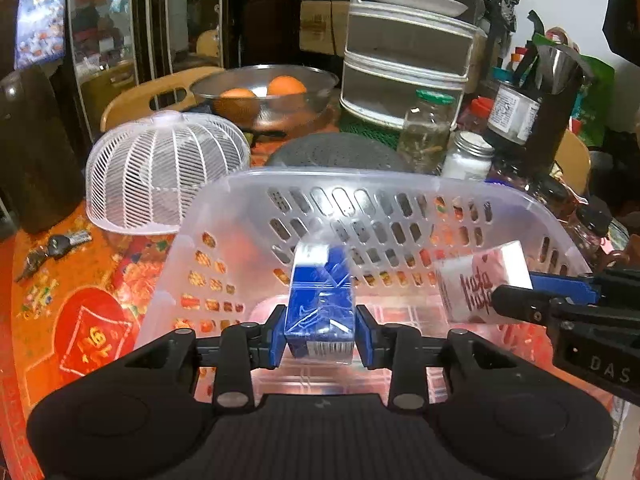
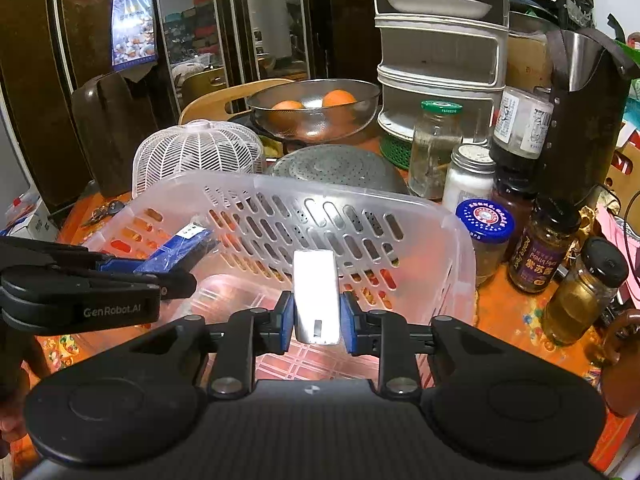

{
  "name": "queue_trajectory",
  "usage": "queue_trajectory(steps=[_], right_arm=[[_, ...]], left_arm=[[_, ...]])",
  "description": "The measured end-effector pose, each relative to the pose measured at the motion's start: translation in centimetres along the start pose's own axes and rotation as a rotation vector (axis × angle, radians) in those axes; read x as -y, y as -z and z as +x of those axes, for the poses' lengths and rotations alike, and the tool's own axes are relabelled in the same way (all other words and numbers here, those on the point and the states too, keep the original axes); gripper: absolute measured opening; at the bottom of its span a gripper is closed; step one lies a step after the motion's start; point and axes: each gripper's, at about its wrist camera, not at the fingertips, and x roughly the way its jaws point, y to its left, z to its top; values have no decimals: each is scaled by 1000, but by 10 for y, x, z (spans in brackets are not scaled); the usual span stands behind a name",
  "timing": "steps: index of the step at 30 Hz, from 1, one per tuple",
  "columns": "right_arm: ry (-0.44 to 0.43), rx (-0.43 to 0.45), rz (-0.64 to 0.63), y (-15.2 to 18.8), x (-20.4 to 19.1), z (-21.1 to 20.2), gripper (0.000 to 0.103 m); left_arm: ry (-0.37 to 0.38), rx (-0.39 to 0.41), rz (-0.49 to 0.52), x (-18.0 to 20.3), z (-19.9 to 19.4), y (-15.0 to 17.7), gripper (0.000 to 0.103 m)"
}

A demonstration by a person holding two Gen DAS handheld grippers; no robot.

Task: Organize objects
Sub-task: 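Open the left tool over the basket while the right tool releases the white carton inside, then grasp the purple striped box with the left tool while the right tool grasps the red wrapped box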

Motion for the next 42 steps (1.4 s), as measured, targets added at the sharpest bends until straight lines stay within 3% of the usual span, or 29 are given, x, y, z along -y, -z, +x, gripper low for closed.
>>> queue_trajectory(steps=[2,3,7,9,12,15,20,22,28,33,36,40,42], right_arm=[[4,27,3,-2,1,-7,54],[6,46,2,-2,1,-13,60],[2,113,7,3,2,-41,68],[-4,171,17,14,3,-62,88],[-3,254,26,39,5,-92,100],[-3,289,46,76,7,-112,103],[-10,279,98,141,4,-119,103],[-11,274,120,167,1,-119,103],[-29,263,146,208,-3,-121,103],[-24,278,162,210,2,-125,103],[-21,277,149,208,0,-123,103],[-9,272,123,213,-7,-118,103],[-10,265,108,209,-10,-113,103]], left_arm=[[11,22,-3,0,-5,0,65],[12,40,-3,0,-10,0,69],[21,109,10,1,-38,8,71],[40,159,25,3,-63,21,77],[58,210,30,0,-97,55,85],[67,221,19,-3,-117,97,86],[113,200,-37,-9,-124,171,87],[99,196,-76,-13,-126,192,87],[108,178,-145,-13,-126,220,87],[58,158,-61,7,-114,217,86],[36,142,-30,13,-108,219,78],[18,125,-26,12,-103,219,45],[8,125,-13,13,-101,219,41]])
